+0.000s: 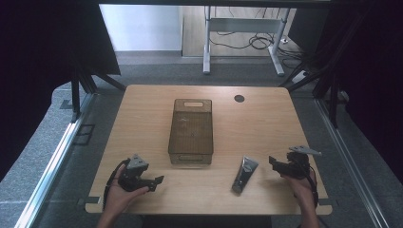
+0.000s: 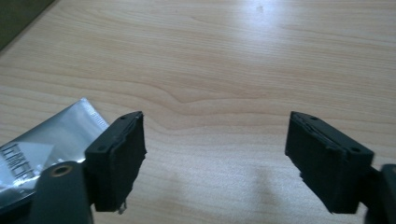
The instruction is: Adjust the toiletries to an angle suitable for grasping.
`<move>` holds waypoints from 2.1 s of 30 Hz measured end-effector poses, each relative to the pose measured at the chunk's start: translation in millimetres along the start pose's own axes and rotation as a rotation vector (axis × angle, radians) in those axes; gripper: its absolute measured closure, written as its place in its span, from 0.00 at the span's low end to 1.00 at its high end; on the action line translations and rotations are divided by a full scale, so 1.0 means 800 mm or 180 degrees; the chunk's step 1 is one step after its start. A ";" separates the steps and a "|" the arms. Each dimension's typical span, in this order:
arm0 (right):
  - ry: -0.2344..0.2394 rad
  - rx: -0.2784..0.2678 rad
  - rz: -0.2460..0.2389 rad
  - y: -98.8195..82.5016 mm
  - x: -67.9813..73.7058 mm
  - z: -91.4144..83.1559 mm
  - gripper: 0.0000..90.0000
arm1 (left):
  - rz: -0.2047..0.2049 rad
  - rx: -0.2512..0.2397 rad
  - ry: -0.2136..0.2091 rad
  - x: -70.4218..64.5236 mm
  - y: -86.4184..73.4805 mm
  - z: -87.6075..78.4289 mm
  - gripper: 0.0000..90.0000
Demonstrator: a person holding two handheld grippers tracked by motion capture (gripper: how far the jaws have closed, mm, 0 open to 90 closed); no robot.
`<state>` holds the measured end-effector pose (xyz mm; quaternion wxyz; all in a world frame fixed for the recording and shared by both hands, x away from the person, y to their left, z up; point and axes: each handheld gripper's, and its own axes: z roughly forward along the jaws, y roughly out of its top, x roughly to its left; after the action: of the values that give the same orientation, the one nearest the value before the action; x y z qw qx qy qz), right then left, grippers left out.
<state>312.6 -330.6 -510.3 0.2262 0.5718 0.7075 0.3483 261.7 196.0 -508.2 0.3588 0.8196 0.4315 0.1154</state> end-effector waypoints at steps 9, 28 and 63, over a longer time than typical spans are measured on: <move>0.0117 0.0025 -0.0080 0.001 0.003 0.000 0.37 | -0.0022 -0.0007 0.0013 0.004 0.000 0.000 0.24; 0.0430 0.0192 -0.0176 0.013 0.008 -0.012 0.73 | 0.0018 -0.0036 0.0035 -0.003 0.005 -0.005 0.23; 0.1145 0.1608 -0.1594 0.030 0.120 -0.027 1.00 | -0.0064 -0.0085 -0.0002 0.006 0.004 -0.010 0.24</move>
<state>289.2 -240.6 -470.8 0.0289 0.3491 0.9167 0.1919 262.4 202.5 -501.0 0.3710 0.8104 0.4380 0.1173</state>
